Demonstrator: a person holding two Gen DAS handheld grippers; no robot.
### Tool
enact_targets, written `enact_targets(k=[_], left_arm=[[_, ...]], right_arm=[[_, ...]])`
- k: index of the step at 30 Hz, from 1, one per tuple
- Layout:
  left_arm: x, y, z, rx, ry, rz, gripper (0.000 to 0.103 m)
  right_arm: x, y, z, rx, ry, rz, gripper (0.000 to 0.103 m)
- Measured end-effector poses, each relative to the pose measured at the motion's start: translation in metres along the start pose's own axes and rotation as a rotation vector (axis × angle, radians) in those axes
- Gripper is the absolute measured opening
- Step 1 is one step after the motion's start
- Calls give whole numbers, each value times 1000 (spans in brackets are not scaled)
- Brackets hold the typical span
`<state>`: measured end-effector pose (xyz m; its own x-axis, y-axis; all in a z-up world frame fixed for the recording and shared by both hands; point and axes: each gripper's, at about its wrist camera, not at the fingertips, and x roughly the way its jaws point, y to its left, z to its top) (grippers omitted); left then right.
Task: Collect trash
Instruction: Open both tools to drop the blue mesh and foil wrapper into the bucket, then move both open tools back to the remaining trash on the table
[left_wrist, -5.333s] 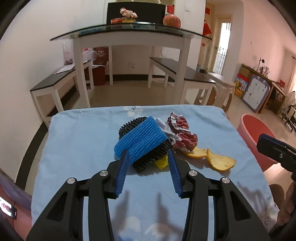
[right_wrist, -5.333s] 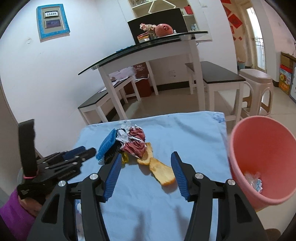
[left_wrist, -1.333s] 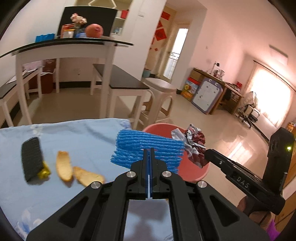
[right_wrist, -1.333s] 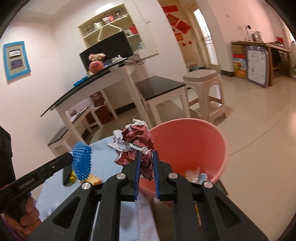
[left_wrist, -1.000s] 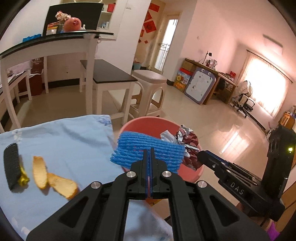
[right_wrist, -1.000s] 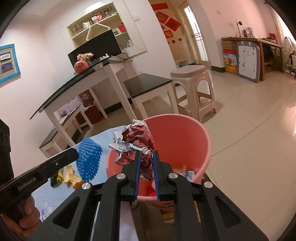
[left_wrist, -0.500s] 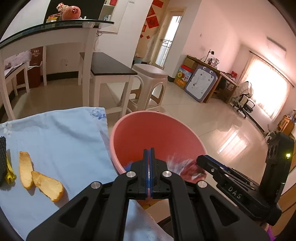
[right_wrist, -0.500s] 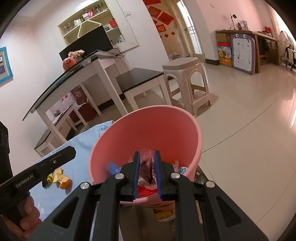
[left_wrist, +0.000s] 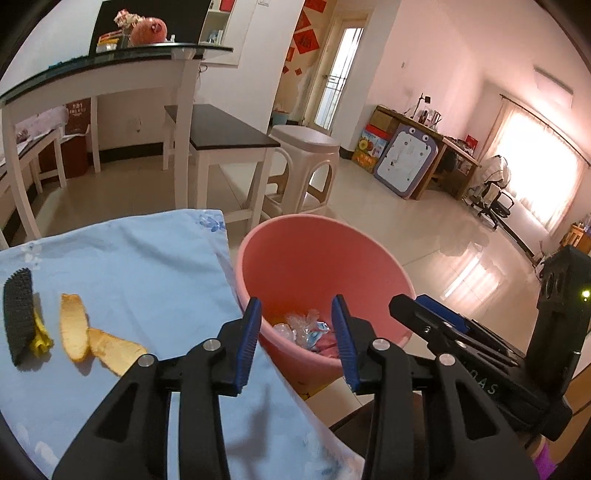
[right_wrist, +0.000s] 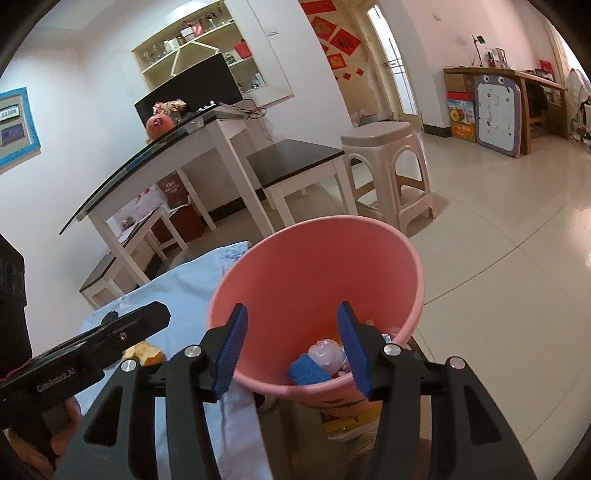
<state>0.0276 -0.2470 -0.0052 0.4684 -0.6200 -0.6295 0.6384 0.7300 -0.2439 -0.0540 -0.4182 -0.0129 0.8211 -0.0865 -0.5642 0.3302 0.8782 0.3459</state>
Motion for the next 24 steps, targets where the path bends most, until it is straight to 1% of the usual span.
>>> enact_targets(k=[3,11,15,20,24], left_arm=[[-15,1,-4,6,-9,23,40],[-53,11,-17,-4,-38,69,40],[-71,20,-25,-17,-50,104,40],[-87,35,-33,-41,-53,147,40],[-98,57,-42,-74,-51,185,40]], right_arm=[[-7,11,-2,-16,-1,15,55],[-27,53,-12,-75,-5,61,57],[-35,70,-19,-99,-6,84,59],[-39,94,-30,-129,6,109,59],[-40,111,-38,-158,14,121,59]])
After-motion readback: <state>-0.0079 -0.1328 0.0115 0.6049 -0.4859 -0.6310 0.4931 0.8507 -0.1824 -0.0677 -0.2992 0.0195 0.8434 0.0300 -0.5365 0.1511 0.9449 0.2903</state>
